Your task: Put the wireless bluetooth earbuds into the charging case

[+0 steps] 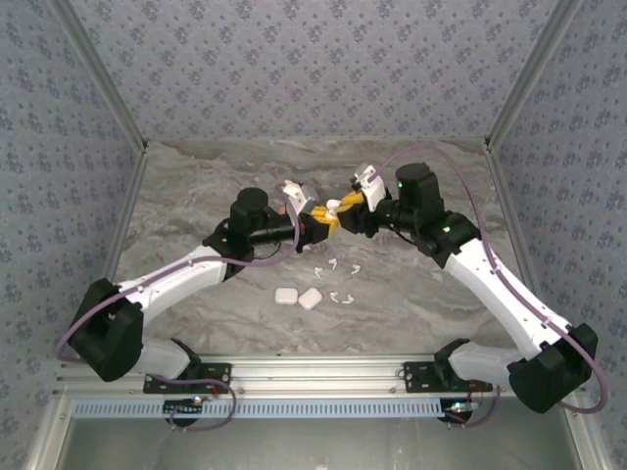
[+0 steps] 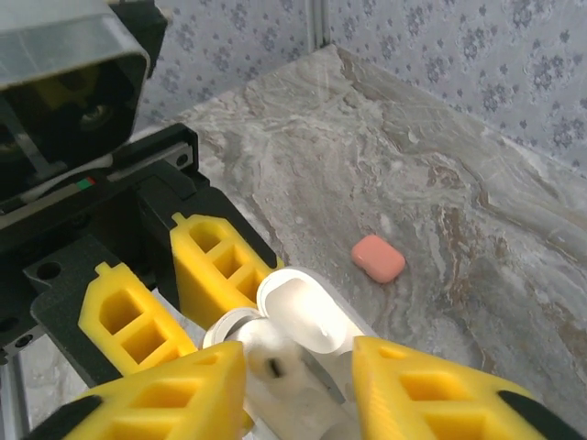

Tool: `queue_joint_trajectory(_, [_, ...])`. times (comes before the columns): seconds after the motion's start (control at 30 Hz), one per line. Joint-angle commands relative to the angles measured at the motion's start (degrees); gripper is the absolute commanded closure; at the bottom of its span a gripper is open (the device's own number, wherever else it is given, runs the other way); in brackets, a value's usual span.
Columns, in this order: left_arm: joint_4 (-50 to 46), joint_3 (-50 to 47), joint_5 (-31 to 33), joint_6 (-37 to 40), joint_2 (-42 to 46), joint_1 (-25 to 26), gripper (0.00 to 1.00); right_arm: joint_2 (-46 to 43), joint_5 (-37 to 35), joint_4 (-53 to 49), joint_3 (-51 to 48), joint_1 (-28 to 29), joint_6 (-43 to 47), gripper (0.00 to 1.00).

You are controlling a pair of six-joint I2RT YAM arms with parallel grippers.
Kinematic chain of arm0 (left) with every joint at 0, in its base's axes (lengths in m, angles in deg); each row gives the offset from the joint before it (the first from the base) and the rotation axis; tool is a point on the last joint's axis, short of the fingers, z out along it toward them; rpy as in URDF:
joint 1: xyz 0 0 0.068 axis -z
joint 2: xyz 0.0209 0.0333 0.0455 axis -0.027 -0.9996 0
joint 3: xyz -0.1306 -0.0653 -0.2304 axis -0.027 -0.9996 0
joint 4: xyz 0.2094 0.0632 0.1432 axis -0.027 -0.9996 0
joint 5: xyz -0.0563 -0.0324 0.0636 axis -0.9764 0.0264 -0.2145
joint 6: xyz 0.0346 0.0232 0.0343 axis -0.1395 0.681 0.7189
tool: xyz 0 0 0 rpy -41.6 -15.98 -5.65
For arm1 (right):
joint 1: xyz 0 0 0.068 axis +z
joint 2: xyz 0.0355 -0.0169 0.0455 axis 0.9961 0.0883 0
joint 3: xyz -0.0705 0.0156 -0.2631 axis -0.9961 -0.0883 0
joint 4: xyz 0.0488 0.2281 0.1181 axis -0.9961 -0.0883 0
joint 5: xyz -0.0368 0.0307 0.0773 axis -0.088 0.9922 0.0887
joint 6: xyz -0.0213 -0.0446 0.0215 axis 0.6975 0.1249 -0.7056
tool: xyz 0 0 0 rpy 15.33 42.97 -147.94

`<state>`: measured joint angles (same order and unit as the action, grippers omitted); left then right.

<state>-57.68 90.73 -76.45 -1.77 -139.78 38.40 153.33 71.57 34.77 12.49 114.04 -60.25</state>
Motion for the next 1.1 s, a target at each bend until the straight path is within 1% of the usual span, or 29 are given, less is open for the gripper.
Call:
queue_joint_trajectory(0.0, [3.2,1.2,-1.2,-0.5,0.8,0.4,0.96,-0.9,8.2,0.5,2.3,-2.5,-4.9,0.54])
queue_joint_trajectory(0.07, [3.3,1.2,-1.2,-0.5,0.8,0.3,0.96,-1.3,10.3,1.5,2.3,-3.9,-6.8,0.51])
queue_joint_trajectory(0.17, [3.5,1.1,-0.5,-0.6,1.0,0.4,0.96,-2.5,10.4,2.0,2.3,-5.9,-9.2,0.47])
queue_joint_trajectory(0.23, [3.6,0.8,0.5,-0.5,1.5,0.3,0.96,-3.2,8.5,0.9,2.3,-7.2,-10.3,0.46])
queue_joint_trajectory(0.27, [3.6,0.4,1.4,-0.3,1.9,0.4,0.96,-3.3,7.0,-0.5,4.2,-7.7,-10.6,0.45])
queue_joint_trajectory(0.37, [3.7,-1.3,5.4,0.3,3.7,0.4,0.97,-3.0,1.6,-5.9,4.4,-9.4,-11.0,0.44])
queue_joint_trajectory(0.47, [2.7,-3.1,9.2,1.3,6.2,0.4,0.97,-1.2,-3.2,-11.4,3.7,-10.9,-12.2,0.44])
queue_joint_trajectory(0.57, [0.4,-4.5,11.9,2.2,8.9,0.4,0.97,1.4,-6.0,-15.5,1.8,-11.0,-13.3,0.45])
queue_joint_trajectory(0.77, [-3.8,-6.9,15.3,3.6,14.2,0.4,0.97,6.8,-16.0,-18.8,-4.6,-7.8,-17.9,0.47])
queue_joint_trajectory(0.97, [-5.4,-8.5,17.2,4.0,17.2,0.4,0.97,13.8,-22.8,-17.8,-8.3,-1.2,-23.4,0.48])
queue_joint_trajectory(1.07, [-5.6,-8.6,17.3,4.1,17.4,0.3,0.97,17.4,-24.3,-16.3,-8.8,0.8,-25.7,0.47])
